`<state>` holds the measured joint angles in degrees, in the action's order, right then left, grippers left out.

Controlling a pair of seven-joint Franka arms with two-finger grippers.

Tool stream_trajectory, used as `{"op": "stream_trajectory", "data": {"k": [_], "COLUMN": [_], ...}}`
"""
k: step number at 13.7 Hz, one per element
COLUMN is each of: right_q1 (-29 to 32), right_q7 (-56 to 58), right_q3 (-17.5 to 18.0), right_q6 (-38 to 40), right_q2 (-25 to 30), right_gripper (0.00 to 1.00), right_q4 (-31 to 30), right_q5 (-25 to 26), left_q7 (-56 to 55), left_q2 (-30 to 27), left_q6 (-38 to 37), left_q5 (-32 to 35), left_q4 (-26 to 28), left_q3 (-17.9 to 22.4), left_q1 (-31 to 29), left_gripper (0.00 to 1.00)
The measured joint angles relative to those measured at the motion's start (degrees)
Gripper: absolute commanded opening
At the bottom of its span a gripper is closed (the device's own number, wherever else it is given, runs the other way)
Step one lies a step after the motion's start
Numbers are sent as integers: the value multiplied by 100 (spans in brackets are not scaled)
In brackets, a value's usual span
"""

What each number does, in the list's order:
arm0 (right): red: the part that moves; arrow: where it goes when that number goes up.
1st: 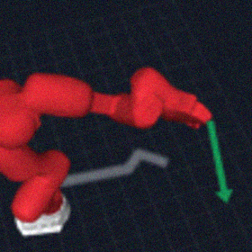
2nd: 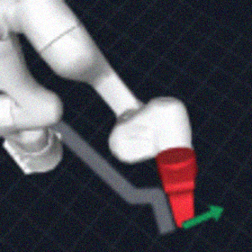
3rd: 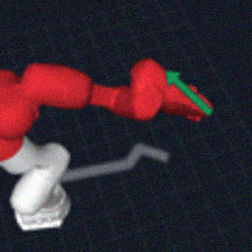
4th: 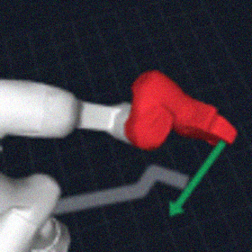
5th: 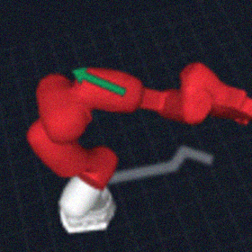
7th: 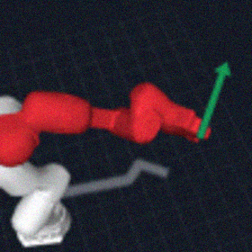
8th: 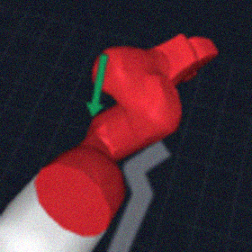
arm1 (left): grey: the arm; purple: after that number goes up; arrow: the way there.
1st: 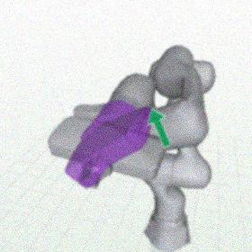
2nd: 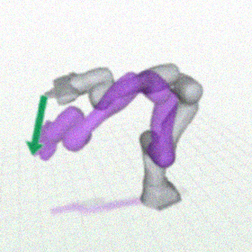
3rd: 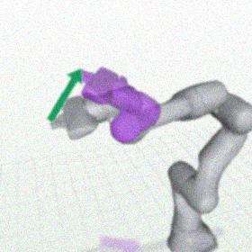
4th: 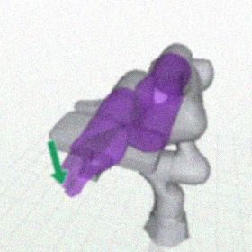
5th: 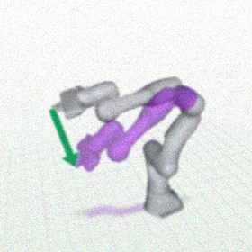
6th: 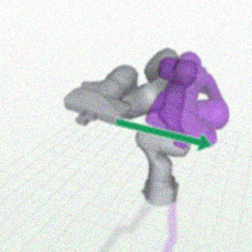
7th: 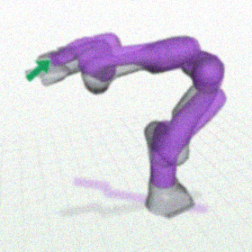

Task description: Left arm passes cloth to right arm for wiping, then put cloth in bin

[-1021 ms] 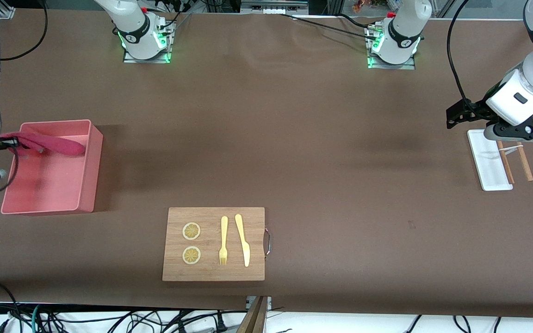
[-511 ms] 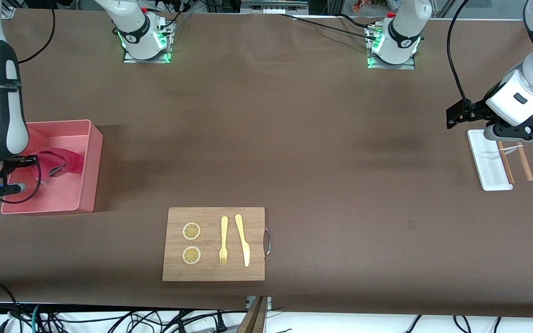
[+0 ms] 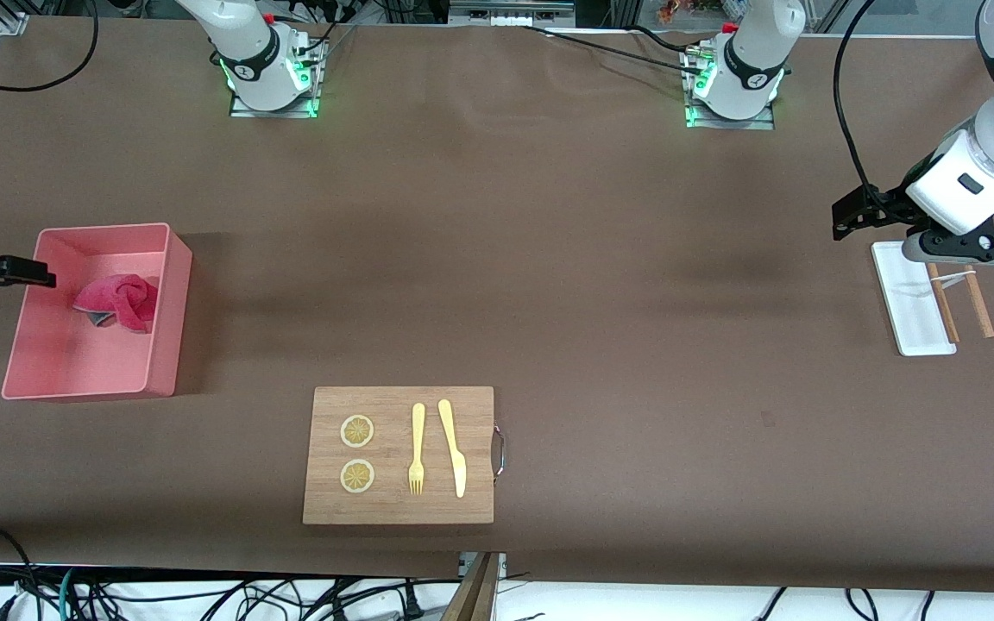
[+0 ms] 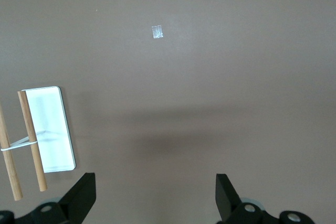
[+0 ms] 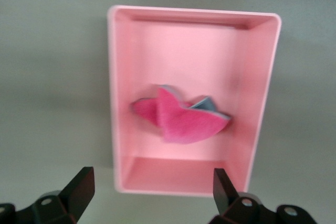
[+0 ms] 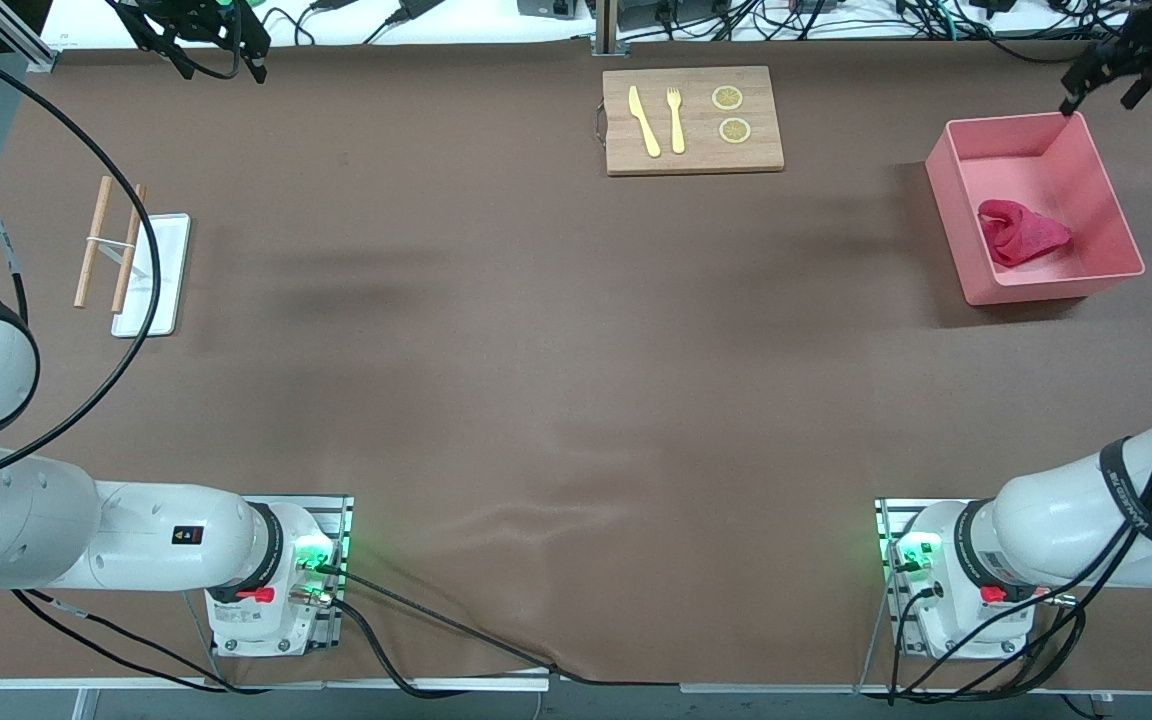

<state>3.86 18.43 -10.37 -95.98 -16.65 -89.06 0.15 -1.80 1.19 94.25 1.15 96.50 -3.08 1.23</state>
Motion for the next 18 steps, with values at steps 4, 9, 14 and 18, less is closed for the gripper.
{"op": "stream_trajectory", "data": {"k": [4,9,14,18], "right_q1": [-28,-25,112,119], "right_q7": [-953,-987,-1070,-1532], "right_q3": [761,1100,1183,1330], "right_q6": [662,787,932,996], "right_q2": [733,1184,1466,1431], "right_gripper": [100,100,100,100], "right_q4": [-2,25,61,49], "right_q5": [-20,-26,-26,-24], "left_q7": [0,0,0,0], "left_q2": [1,4,5,5], "left_q6": [0,0,0,0], "left_q5": [0,0,0,0], "left_q4": [1,2,2,2], "left_q3": [2,2,2,5], "left_q1": [-68,-85,-96,-102], "left_gripper": [100,100,100,100]}}
